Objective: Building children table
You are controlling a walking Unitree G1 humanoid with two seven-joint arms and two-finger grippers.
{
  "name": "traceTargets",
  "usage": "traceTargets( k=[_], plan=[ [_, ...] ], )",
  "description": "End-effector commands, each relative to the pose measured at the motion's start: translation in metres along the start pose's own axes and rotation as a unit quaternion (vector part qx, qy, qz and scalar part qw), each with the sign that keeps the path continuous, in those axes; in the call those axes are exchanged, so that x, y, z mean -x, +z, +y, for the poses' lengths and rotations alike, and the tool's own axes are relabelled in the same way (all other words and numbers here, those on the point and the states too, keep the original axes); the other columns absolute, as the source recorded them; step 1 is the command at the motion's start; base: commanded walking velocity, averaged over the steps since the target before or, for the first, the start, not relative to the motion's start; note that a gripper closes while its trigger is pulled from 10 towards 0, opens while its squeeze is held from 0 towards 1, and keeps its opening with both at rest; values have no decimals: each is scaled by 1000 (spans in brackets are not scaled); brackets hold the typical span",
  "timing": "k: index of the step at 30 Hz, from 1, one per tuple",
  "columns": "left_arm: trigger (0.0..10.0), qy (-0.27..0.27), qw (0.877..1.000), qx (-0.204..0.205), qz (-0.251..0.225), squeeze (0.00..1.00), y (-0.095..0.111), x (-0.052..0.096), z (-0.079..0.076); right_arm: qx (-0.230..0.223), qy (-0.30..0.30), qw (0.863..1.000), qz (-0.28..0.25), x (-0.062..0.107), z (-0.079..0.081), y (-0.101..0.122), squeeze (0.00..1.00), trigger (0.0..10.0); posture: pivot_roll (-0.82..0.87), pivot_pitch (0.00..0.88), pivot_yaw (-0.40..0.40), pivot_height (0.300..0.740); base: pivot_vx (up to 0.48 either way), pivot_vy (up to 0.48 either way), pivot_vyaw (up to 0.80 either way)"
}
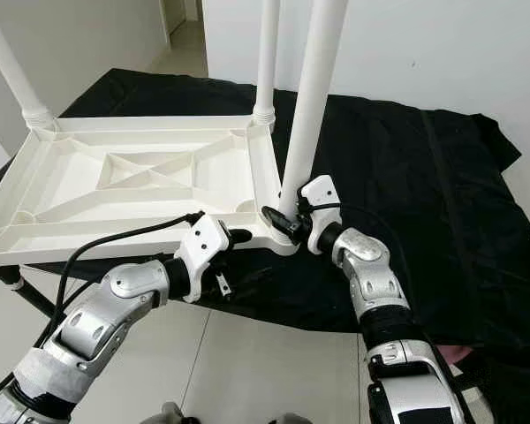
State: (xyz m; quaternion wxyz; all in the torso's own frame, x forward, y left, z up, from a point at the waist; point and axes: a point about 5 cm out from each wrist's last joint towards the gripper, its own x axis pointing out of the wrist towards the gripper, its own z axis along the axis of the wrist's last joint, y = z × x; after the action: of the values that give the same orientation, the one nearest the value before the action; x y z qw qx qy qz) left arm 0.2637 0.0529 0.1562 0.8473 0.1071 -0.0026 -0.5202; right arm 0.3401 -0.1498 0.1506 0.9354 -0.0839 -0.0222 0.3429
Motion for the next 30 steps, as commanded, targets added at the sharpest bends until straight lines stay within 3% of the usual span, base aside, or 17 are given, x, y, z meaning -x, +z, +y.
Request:
traceTargets(
  k=[1, 10, 14, 21, 25, 30],
  plan=[
    [10000, -11, 1000, 0, 3, 0, 0, 1, -1, -20, -16, 1000, 11, 2, 4, -8, 0, 10000, -59, 25, 6, 740, 0, 0, 0],
    [10000, -10, 1000, -2, 4, 0, 0, 1, 1, -28, -100, 995, 1, 0, 11, -6, 0, 10000, -67, 26, 9, 740, 0, 0, 0],
    [10000, -9, 1000, -2, 4, 0, 1, 0, 2, -62, -182, 981, 5, -2, 21, -8, 0, 10000, -71, 26, 10, 740, 0, 0, 0],
    [10000, -9, 1000, -2, 3, 0, 1, 0, 2, -76, -223, 972, 5, -4, 33, -10, 0, 10000, -74, 26, 11, 740, 0, 0, 0],
    [10000, -9, 1000, -1, 0, 0, 1, -2, 2, -83, -294, 952, 12, -5, 54, -9, 0, 10000, -75, 26, 0, 740, 0, 0, 0],
    [10000, -9, 1000, -1, 0, 0, 1, -2, 2, -80, -301, 950, 12, -5, 56, -8, 0, 10000, -75, 26, 0, 740, 0, 0, 0]
  ],
)
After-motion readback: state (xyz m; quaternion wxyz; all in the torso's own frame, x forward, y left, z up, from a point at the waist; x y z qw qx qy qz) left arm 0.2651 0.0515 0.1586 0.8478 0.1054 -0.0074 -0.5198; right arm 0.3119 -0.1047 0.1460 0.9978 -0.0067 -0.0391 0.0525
